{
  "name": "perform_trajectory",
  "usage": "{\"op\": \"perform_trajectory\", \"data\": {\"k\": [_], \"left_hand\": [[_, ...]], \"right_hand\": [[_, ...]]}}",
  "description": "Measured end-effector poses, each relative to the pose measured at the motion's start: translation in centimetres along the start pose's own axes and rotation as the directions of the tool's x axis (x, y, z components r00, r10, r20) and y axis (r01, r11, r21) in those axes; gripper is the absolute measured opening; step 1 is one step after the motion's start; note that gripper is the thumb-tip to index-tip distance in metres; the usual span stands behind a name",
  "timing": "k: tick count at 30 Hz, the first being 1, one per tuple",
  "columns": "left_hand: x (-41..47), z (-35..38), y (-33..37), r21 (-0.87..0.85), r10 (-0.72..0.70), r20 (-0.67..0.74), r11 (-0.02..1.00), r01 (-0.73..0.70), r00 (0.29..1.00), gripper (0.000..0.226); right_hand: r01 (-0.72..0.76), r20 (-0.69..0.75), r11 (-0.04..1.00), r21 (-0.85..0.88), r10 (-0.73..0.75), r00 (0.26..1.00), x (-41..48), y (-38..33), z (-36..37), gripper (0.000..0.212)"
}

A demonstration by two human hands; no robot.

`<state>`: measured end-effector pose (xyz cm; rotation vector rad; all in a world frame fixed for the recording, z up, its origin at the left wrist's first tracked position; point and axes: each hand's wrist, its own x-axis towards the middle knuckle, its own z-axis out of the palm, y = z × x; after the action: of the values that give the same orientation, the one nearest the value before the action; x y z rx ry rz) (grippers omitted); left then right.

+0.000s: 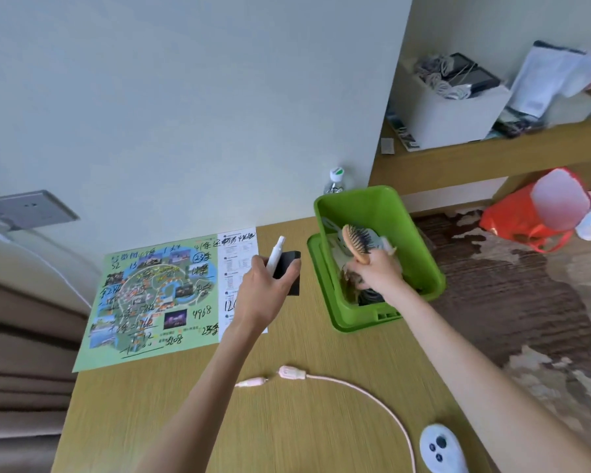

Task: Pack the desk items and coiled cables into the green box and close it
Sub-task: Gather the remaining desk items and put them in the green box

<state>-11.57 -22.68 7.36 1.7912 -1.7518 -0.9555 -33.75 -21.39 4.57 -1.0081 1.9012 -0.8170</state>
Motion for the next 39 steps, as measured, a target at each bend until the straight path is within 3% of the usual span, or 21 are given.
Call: {"op": "perform_trajectory", "data": {"k": [5,7,9,10,12,14,16,22,24,26,30,35,39], "left_hand": [[1.3,0.9,1.0,-0.048,-0.024,0.015,0.999,0.025,1.000,0.065],[1.8,1.3,2.0,-0.087,-0.039,0.032,0.995,0.042,0.999,0.070],[2.1,1.9,3.5,-0.107,-0.042,0.056,0.993,0.048,0.998,0.072],[2.3,2.3,4.3,-0.105,-0.032,0.067,0.994,0.039,0.997,0.070],[2.5,3.4,6.1,-0.094,0.015,0.087,0.996,-0.007,0.996,0.055],[2.6,4.6,7.6,-0.082,0.082,0.119,0.994,-0.072,0.990,0.033],[2.4,5.8,8.7,-0.101,0.126,0.157,0.989,-0.111,0.979,0.022],[1.6,7.3,10.9,-0.149,0.214,0.225,0.972,-0.184,0.951,0.021],[1.8,7.2,11.2,-0.141,0.188,0.218,0.977,-0.160,0.958,0.023],[2.1,7.0,11.4,-0.114,0.157,0.208,0.984,-0.136,0.965,0.020],[1.9,7.2,11.8,-0.109,0.105,0.248,0.991,-0.080,0.963,0.031],[1.8,8.9,11.8,-0.059,0.114,0.314,0.993,-0.100,0.943,0.070],[2.1,10.7,11.8,0.088,0.044,0.411,0.992,-0.087,0.910,0.075]], "right_hand": [[-0.020,0.116,0.962,-0.272,0.053,0.992,1.3,0.4,0.7,0.031],[0.046,0.089,0.931,-0.361,-0.015,0.996,0.9,0.1,-0.1,0.038],[0.152,0.016,0.912,-0.380,-0.158,0.987,0.2,-0.2,-1.3,0.032],[0.184,-0.019,0.933,-0.309,-0.200,0.980,-0.3,-0.2,-1.9,0.028],[0.159,-0.005,0.985,0.060,-0.159,0.987,-1.5,-0.5,-3.4,0.028],[0.035,0.128,0.912,0.409,-0.095,0.987,-2.7,-0.6,-4.5,0.031],[0.032,0.128,0.905,0.424,-0.095,0.987,-3.4,-0.5,-5.2,0.029],[0.053,-0.032,0.883,0.466,-0.043,0.999,-2.9,0.1,-7.3,0.031],[0.105,-0.178,0.953,0.284,-0.055,0.982,-2.4,0.4,-7.7,0.027],[0.110,-0.330,0.992,-0.059,-0.123,0.936,-2.0,0.7,-7.5,0.024],[0.103,-0.347,0.856,-0.506,-0.312,0.885,-2.1,1.2,-5.9,0.021],[0.027,-0.259,0.708,-0.706,-0.293,0.920,-2.2,0.6,-4.8,0.025],[0.008,-0.190,0.615,-0.788,-0.256,0.948,-2.5,0.7,-5.0,0.032]]}}
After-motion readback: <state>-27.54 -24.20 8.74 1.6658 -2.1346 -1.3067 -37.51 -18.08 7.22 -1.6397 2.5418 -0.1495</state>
